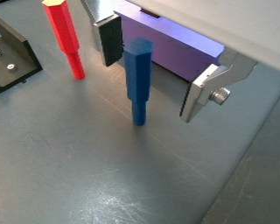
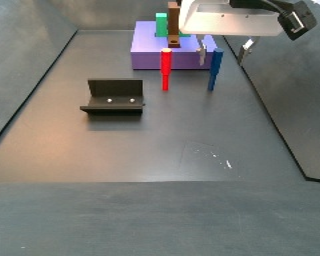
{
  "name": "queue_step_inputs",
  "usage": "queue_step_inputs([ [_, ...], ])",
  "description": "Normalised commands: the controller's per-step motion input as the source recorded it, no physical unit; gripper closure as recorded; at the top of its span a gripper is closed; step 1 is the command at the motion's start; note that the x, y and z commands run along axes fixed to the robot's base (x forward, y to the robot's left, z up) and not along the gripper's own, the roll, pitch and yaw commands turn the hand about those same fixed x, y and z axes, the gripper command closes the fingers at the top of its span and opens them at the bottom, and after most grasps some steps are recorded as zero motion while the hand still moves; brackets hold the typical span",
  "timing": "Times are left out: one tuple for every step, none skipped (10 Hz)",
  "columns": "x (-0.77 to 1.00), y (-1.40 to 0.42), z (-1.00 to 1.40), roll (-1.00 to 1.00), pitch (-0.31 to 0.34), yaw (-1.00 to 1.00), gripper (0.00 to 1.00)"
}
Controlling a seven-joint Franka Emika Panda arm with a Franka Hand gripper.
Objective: Pick up the blue object. Move up. Move to above the board. Insert the blue object.
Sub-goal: Pick up the blue object.
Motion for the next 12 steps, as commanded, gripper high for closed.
queue_step_inputs([
  [0.0, 0.0, 0.0, 0.0, 0.0, 0.0, 0.0],
  [0.0, 0.0, 0.0, 0.0, 0.0, 0.0, 1.0],
  [0.0, 0.0, 0.0, 0.0, 0.0, 0.0, 1.0],
  [0.0, 0.0, 0.0, 0.0, 0.0, 0.0, 1.0],
  [0.0, 0.0, 0.0, 0.0, 0.0, 0.0, 1.0],
  [0.0, 0.0, 0.0, 0.0, 0.0, 0.0, 1.0],
  [0.0, 0.0, 0.0, 0.0, 0.0, 0.0, 1.0],
  [0.0, 0.0, 0.0, 0.0, 0.0, 0.0, 1.0],
  [0.0, 0.0, 0.0, 0.0, 0.0, 0.0, 1.0],
  [0.0, 0.0, 0.0, 0.0, 0.0, 0.0, 1.0],
  [0.0, 0.0, 0.0, 0.0, 0.0, 0.0, 1.0],
  [0.0, 0.0, 0.0, 0.0, 0.0, 0.0, 1.0],
])
